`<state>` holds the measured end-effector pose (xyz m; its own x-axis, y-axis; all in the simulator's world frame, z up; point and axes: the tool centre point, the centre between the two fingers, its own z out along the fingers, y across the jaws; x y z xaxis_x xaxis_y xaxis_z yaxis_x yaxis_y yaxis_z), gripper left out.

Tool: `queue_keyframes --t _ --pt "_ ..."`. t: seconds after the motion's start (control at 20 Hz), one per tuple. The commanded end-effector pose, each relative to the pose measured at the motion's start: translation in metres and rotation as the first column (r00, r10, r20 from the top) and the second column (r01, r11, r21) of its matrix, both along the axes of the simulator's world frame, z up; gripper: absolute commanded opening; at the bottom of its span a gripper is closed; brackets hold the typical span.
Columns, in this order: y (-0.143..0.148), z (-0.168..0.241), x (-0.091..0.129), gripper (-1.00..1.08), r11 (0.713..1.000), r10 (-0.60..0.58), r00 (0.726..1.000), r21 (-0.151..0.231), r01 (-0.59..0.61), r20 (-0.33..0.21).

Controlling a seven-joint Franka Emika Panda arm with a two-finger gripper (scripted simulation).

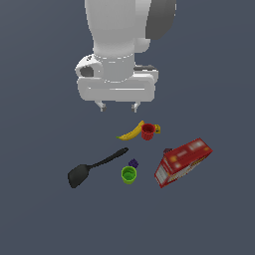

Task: Pick up a designated object from a clutter of objects.

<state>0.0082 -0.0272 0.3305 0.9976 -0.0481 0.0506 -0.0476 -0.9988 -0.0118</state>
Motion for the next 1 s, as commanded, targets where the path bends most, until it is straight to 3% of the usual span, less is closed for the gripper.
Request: queue_keyframes --t 0.0,0.45,0.95 --pt "0.000 0.000 0.000 1.00 1.000 0.000 1.000 0.000 0.000 0.000" --pt "-0.032 -0.006 0.001 1.00 0.999 -0.029 1.000 -0.026 0.029 -0.003" --pt "-0.028 -0.017 0.011 1.00 0.999 -0.033 0.999 -0.025 0.033 -0.006"
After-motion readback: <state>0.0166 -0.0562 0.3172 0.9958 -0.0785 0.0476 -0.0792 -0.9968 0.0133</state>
